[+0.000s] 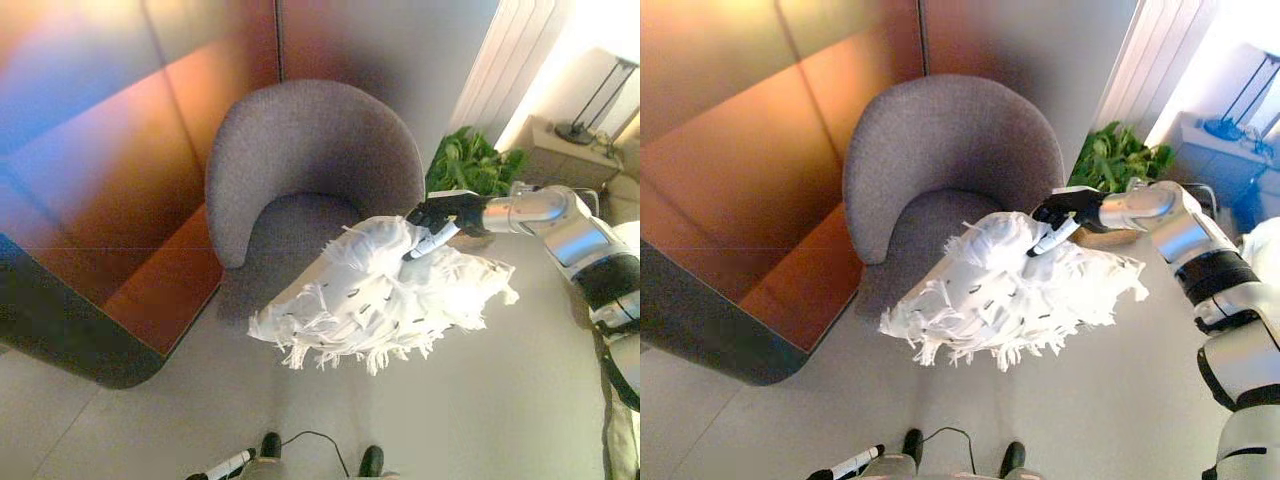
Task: Pick up the pillow and put it on the sofa.
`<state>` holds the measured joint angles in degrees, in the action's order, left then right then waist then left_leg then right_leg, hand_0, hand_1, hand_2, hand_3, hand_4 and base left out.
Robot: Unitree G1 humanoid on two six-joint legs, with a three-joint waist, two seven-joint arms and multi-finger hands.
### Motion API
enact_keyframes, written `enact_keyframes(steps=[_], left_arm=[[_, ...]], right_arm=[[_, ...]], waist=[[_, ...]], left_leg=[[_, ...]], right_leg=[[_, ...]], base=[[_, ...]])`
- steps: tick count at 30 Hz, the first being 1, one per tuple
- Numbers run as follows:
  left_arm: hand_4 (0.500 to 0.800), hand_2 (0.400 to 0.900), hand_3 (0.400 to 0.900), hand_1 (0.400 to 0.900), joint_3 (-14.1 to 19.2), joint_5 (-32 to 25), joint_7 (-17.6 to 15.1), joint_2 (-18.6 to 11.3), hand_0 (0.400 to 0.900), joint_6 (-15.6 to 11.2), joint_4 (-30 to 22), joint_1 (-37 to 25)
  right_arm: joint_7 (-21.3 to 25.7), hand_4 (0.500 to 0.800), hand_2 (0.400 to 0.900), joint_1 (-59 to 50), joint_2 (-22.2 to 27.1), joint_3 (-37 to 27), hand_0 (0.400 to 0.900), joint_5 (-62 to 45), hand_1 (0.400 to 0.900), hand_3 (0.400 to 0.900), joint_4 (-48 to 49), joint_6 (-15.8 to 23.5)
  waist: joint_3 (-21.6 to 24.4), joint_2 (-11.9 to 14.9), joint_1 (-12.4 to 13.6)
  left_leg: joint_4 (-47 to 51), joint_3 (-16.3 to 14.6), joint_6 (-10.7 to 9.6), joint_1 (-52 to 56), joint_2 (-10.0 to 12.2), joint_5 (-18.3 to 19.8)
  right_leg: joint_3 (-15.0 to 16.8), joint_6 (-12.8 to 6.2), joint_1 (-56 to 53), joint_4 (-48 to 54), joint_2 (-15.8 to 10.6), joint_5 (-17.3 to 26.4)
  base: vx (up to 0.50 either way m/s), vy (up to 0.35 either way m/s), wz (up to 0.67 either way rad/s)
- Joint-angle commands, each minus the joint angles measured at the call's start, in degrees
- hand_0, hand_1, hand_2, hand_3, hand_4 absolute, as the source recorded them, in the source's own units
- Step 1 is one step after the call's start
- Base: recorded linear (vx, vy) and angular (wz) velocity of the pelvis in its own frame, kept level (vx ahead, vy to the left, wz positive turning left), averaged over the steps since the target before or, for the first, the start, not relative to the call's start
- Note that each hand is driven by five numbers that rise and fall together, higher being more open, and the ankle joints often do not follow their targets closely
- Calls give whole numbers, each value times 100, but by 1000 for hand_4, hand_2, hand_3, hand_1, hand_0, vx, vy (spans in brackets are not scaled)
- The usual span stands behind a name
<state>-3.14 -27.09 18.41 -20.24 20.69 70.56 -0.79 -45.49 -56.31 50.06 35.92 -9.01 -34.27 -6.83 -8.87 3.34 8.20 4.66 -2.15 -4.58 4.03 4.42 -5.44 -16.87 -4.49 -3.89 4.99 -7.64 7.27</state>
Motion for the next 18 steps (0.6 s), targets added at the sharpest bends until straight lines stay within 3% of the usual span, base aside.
enact_keyframes(steps=[1,11,15,18], left_arm=[[800,900,900,900,-444,169,18,-67,900,341,487,153],[800,900,900,900,-444,-117,-225,-186,900,620,455,114],[800,900,900,900,-563,-410,-341,-219,900,713,373,60],[800,900,900,900,-618,-554,-377,-245,900,707,343,16]], right_arm=[[377,500,400,-1806,-164,19,400,-805,400,400,-488,-47],[1304,500,400,-2142,-438,-176,400,-1073,400,400,-950,-665],[1953,500,400,-2375,-354,-207,400,-1214,400,400,-1321,-834],[2519,500,400,-2606,-199,-125,400,-1122,400,400,-1767,-745]], waist=[[382,317,228],[216,436,501],[107,436,598],[15,460,678]], left_leg=[[34,-100,-3,117,-301,509],[34,141,38,99,-297,486],[34,238,55,-24,-286,459],[34,332,76,-158,-290,439]], right_leg=[[-227,-183,-522,1,127,-522],[-332,-195,-603,1,144,-513],[-332,-192,-525,1,156,-507],[-324,-216,-416,1,166,-484]], base=[[99,88,13],[84,30,18],[30,13,16],[-7,-26,12]])
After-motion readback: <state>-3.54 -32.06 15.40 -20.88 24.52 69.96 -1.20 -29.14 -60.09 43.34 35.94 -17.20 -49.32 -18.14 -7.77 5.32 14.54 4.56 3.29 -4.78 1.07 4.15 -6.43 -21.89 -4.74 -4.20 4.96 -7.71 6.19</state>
